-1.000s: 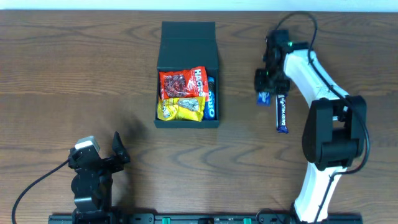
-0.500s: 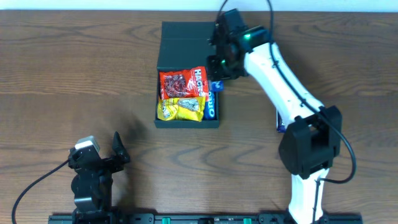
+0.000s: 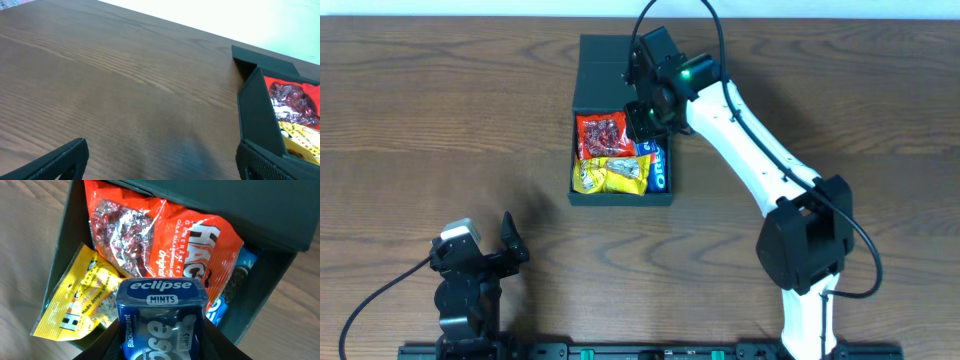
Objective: Pack container
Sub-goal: 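Place the Eclipse tin into the box with the right gripper, then move the right gripper over the blue chocolate bar to grasp it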
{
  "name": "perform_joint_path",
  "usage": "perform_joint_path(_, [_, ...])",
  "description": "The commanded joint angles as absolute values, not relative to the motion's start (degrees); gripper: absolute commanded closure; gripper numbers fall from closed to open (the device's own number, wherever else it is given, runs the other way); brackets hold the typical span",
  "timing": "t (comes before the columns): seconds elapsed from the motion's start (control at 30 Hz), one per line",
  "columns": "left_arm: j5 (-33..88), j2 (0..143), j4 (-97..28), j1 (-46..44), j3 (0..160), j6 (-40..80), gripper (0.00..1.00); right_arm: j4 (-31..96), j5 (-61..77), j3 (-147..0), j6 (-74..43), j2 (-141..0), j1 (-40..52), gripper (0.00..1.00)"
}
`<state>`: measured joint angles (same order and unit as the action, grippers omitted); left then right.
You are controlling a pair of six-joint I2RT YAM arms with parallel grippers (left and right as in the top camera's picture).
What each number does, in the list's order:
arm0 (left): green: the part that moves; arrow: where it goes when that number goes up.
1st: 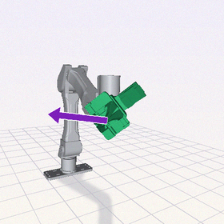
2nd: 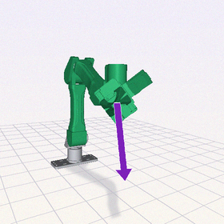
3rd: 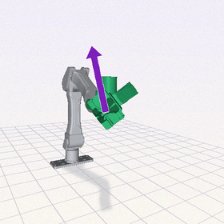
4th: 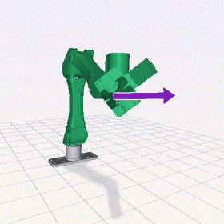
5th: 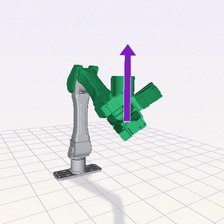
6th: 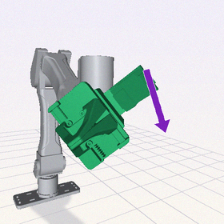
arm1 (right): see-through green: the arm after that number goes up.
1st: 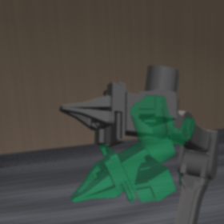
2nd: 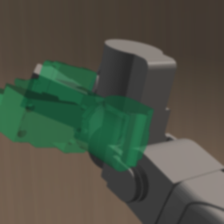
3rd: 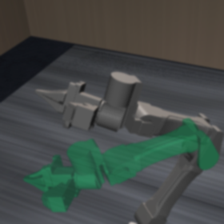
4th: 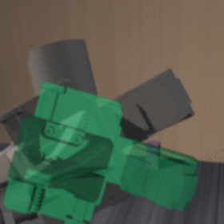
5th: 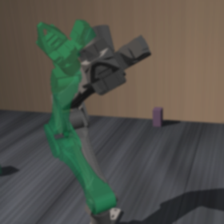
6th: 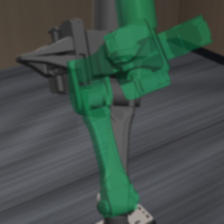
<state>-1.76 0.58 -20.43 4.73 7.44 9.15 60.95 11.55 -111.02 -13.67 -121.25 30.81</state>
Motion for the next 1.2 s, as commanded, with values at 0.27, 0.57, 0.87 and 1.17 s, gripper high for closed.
perform_joint_path(0.27, [-2.31, 0.27, -20.86, 4.84, 6.22, 8.58, 0.05, 63.33, 10.83, -111.72, -17.85, -121.10, 31.46, 0.29])
perform_joint_path(0.57, [-2.31, 0.27, -20.86, 4.84, 6.22, 8.58, 0.05, 74.02, -5.28, -111.24, -25.52, -118.78, 19.14, 0.31])
perform_joint_path(0.87, [-2.31, 0.27, -20.86, 4.84, 6.22, 8.58, 0.05, 71.48, -6.76, -99.96, -24.25, -118.78, 9.89, 0.28])
perform_joint_path(1.17, [-2.31, 0.27, -20.86, 4.84, 6.22, 8.58, 0.05, 65.39, -7.73, -90.63, -21.96, -118.78, 4.97, 0.30])
